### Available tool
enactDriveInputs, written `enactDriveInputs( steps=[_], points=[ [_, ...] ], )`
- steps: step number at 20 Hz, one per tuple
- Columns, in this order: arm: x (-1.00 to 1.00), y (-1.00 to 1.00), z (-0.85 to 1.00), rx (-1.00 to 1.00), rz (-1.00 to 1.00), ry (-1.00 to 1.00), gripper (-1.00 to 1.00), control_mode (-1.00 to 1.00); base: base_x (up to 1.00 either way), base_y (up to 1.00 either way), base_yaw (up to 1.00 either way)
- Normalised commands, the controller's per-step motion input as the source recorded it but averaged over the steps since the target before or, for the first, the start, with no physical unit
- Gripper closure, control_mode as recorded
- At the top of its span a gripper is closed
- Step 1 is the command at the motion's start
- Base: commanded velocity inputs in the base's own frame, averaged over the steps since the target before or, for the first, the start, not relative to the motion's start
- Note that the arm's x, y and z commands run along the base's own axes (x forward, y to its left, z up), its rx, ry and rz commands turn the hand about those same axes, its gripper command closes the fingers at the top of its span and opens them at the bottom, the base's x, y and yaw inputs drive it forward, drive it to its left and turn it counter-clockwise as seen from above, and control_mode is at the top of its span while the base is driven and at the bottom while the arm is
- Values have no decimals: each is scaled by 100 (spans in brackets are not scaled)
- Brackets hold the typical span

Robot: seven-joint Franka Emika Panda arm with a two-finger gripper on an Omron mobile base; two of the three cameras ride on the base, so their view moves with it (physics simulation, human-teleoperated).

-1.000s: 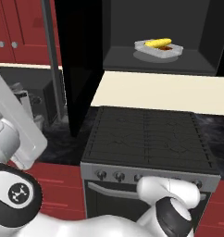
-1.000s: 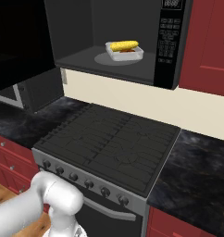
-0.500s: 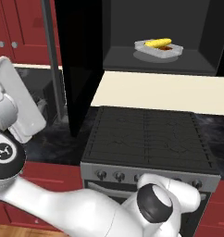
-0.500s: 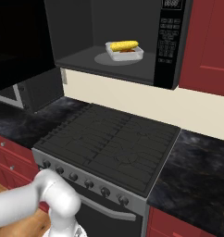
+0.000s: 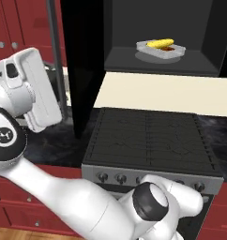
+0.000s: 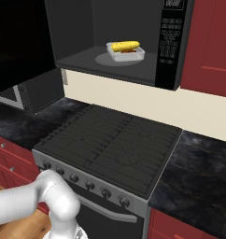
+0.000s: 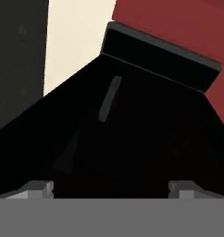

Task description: Place the tupperware containing the chicken drumstick and corn meal in the microwave. Close the microwave door and press the start button to reheat the meal.

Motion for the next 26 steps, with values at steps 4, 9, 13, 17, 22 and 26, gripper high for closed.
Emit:
enactDriveInputs(
  steps=[4, 9, 13, 17, 22, 26],
  points=[
    [-59, -100, 0, 5, -27, -6, -100, -100, 0, 0, 0],
    [-39, -100, 0, 8, -21, -8, -100, -100, 0, 0, 0],
    [10, -100, 0, 9, -12, 0, -100, -100, 0, 0, 0],
    [39, -100, 0, 6, -6, 0, -100, -100, 0, 0, 0],
    [26, -100, 0, 3, -1, 0, -100, -100, 0, 0, 0],
    [35, -100, 0, 3, 1, 0, -100, -100, 0, 0, 0]
  ],
)
